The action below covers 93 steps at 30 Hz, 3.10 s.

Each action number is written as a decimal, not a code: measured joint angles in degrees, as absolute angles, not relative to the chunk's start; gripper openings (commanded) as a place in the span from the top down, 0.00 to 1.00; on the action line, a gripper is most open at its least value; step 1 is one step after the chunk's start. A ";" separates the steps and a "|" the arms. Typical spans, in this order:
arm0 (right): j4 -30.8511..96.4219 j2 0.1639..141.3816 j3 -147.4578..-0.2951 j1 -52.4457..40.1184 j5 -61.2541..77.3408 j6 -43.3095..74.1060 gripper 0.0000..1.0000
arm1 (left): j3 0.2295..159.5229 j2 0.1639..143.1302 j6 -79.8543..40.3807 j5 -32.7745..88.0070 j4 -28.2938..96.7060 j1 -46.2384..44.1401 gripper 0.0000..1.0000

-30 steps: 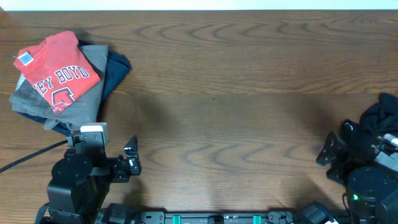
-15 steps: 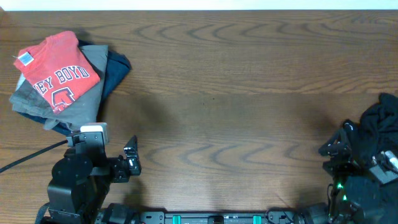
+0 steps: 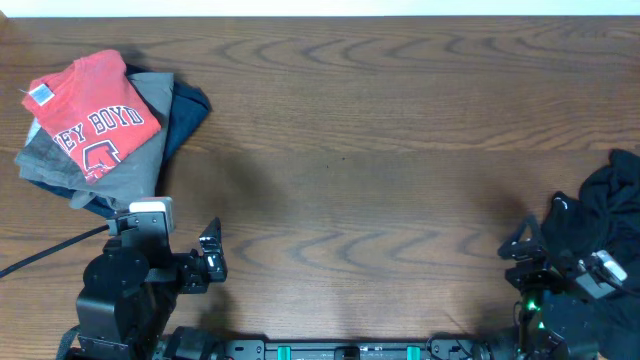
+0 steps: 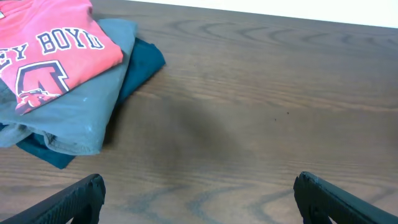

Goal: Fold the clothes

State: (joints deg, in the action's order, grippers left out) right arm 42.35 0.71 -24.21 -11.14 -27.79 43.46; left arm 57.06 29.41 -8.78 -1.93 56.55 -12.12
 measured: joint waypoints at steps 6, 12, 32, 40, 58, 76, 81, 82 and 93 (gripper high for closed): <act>29.89 0.69 -19.20 -11.00 -22.70 27.07 0.01 | 57.06 29.41 -8.78 -1.93 56.55 -12.12 0.02; 14.09 0.69 -10.90 -11.00 -17.10 10.96 0.01 | 57.06 29.41 -8.78 -1.91 56.55 -12.12 0.02; 3.95 0.69 -0.40 -8.58 -2.44 -10.76 0.01 | 57.06 29.41 -8.75 -1.93 56.60 -12.12 0.02; 3.99 0.67 -0.40 -8.58 -1.85 -10.76 0.01 | 57.06 29.41 -8.78 -1.93 56.66 -12.12 0.02; 3.99 0.69 -0.40 -8.58 -1.67 -10.76 0.01 | 57.06 29.41 -8.78 -1.93 56.77 -12.12 0.02; 4.01 0.67 -0.40 -8.58 -1.58 -10.74 0.01 | 51.03 24.43 -8.78 -1.91 57.91 -3.07 0.02; 3.99 0.69 -0.40 -8.58 -1.45 -10.74 0.01 | 37.87 16.23 -8.78 -1.89 50.19 -1.96 0.02; 4.01 0.69 -0.40 -8.58 -1.41 -10.76 0.01 | 34.52 14.00 -8.78 -1.89 47.59 -1.96 0.02; 4.03 0.69 -0.40 -8.58 -1.32 -10.74 0.01 | 9.26 0.78 -8.75 -1.63 18.55 -1.93 0.02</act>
